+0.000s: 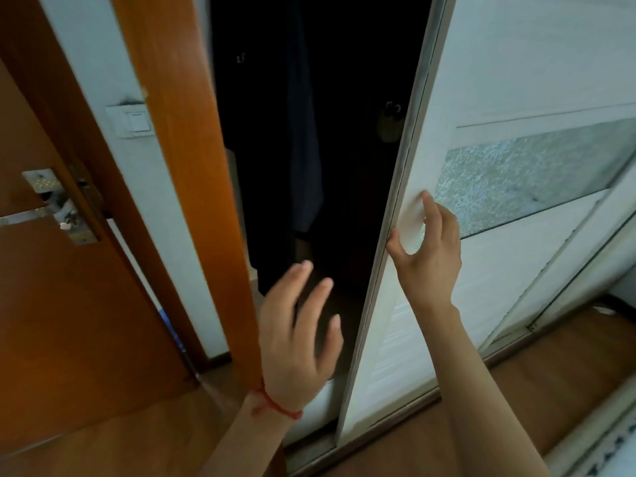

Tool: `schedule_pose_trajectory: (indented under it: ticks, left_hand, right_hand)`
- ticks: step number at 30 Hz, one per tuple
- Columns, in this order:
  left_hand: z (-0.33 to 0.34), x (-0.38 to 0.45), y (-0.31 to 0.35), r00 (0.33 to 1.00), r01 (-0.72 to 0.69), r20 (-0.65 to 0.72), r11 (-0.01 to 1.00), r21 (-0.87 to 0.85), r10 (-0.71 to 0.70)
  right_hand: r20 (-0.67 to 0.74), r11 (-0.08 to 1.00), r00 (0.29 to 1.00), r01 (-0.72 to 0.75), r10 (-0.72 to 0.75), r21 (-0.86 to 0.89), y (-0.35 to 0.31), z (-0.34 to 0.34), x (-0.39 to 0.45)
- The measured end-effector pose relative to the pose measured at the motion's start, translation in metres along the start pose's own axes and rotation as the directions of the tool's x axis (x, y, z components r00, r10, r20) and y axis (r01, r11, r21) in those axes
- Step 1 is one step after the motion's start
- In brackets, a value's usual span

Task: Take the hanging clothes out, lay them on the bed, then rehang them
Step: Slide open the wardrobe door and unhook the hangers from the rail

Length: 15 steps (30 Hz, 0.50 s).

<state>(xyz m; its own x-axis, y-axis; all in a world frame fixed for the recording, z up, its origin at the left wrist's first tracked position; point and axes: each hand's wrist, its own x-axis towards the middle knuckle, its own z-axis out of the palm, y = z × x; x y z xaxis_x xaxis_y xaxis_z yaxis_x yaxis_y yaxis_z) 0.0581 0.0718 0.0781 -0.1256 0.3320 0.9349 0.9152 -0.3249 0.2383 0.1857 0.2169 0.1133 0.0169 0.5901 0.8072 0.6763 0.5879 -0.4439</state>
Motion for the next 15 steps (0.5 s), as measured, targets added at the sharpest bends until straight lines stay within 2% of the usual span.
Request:
schedule_pose_trajectory:
  ticks: [2, 3, 4, 6, 7, 9, 11, 15]
  left_hand:
    - [0.031, 0.005, 0.009, 0.985, 0.053, 0.170, 0.993, -0.102, -0.036]
    - [0.049, 0.009, 0.013, 0.962, 0.141, 0.254, 0.981, -0.135, -0.103]
    - [0.068, 0.015, 0.016, 0.914, 0.259, 0.356, 0.954, -0.152, -0.192]
    - [0.112, 0.026, 0.024, 0.755, 0.471, 0.575, 0.871, -0.141, -0.316]
    - [0.136, 0.030, 0.027, 0.691, 0.530, 0.641, 0.837, -0.135, -0.334]
    - [0.181, 0.039, 0.032, 0.631, 0.585, 0.701, 0.798, -0.148, -0.333]
    - [0.221, 0.046, 0.037, 0.627, 0.612, 0.716, 0.764, -0.206, -0.309]
    - [0.274, 0.055, 0.051, 0.681, 0.625, 0.652, 0.728, -0.283, -0.332]
  right_hand:
    - [-0.002, 1.000, 1.000, -0.010, 0.010, -0.020, 0.017, -0.005, 0.009]
    - [-0.002, 0.999, 1.000, -0.012, 0.012, -0.030, 0.026, -0.007, 0.014]
    - [-0.002, 0.999, 1.000, -0.015, 0.015, -0.036, 0.036, -0.009, 0.018]
    - [0.002, 0.999, 0.999, -0.034, 0.034, -0.036, 0.056, -0.012, 0.028]
    - [0.002, 0.998, 0.999, -0.044, 0.044, -0.035, 0.067, -0.014, 0.032]
    - [0.002, 0.998, 0.999, -0.051, 0.051, -0.037, 0.088, -0.016, 0.042]
    - [0.018, 0.998, 0.999, -0.046, 0.047, -0.038, 0.110, -0.019, 0.052]
    - [0.013, 0.999, 0.999, -0.040, 0.041, -0.016, 0.145, -0.023, 0.073]
